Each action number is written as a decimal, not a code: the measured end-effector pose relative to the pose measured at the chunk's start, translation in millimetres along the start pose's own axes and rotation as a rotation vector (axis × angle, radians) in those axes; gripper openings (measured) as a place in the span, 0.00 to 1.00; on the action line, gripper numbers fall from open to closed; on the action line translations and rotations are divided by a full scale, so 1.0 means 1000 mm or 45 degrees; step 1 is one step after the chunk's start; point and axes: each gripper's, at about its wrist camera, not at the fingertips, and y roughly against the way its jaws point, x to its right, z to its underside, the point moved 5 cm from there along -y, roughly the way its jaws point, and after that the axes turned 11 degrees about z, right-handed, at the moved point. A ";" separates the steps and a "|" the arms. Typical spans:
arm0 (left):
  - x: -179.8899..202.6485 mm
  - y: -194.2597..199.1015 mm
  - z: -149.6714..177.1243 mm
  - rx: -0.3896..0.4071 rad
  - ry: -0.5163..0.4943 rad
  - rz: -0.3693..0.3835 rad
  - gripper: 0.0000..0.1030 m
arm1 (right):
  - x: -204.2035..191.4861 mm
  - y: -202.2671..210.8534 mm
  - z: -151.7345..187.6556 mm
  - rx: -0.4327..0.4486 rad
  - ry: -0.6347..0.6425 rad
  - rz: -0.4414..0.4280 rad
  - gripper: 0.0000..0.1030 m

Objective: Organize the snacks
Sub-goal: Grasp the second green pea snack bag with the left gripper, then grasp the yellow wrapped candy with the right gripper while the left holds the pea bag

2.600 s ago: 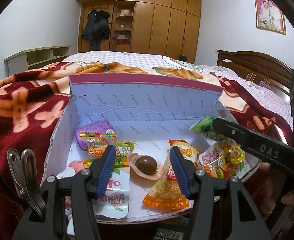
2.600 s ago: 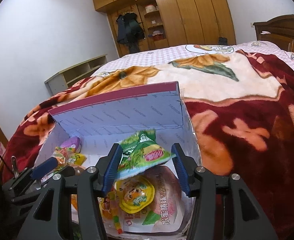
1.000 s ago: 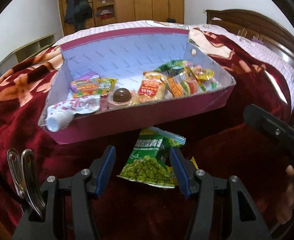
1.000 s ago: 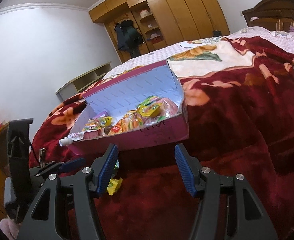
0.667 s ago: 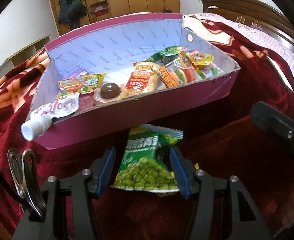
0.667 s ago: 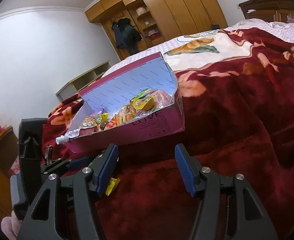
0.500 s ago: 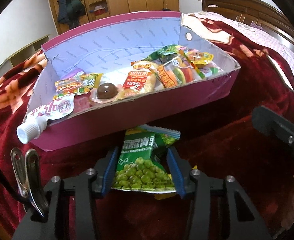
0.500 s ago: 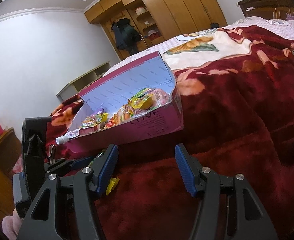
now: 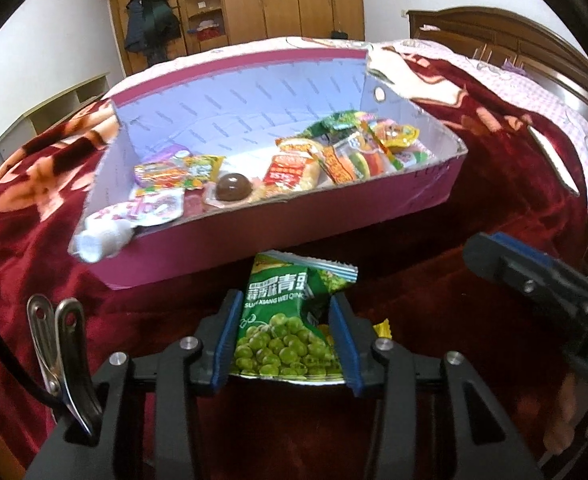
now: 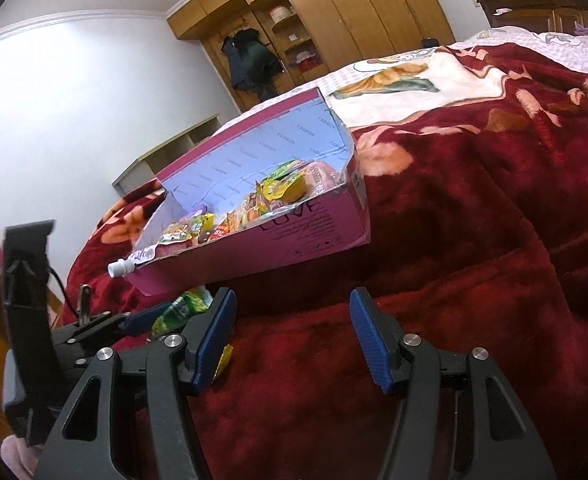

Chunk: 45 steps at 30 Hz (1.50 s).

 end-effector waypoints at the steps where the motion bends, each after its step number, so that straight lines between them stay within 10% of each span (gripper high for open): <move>1: -0.002 0.003 0.000 0.009 0.008 -0.001 0.44 | -0.001 0.000 0.001 -0.002 0.004 0.000 0.59; 38: -0.064 0.052 0.015 0.211 0.308 0.064 0.44 | -0.075 -0.038 0.049 -0.203 0.332 -0.027 0.58; 45: -0.065 0.052 0.016 0.212 0.308 0.056 0.44 | -0.075 -0.039 0.051 -0.191 0.339 -0.002 0.41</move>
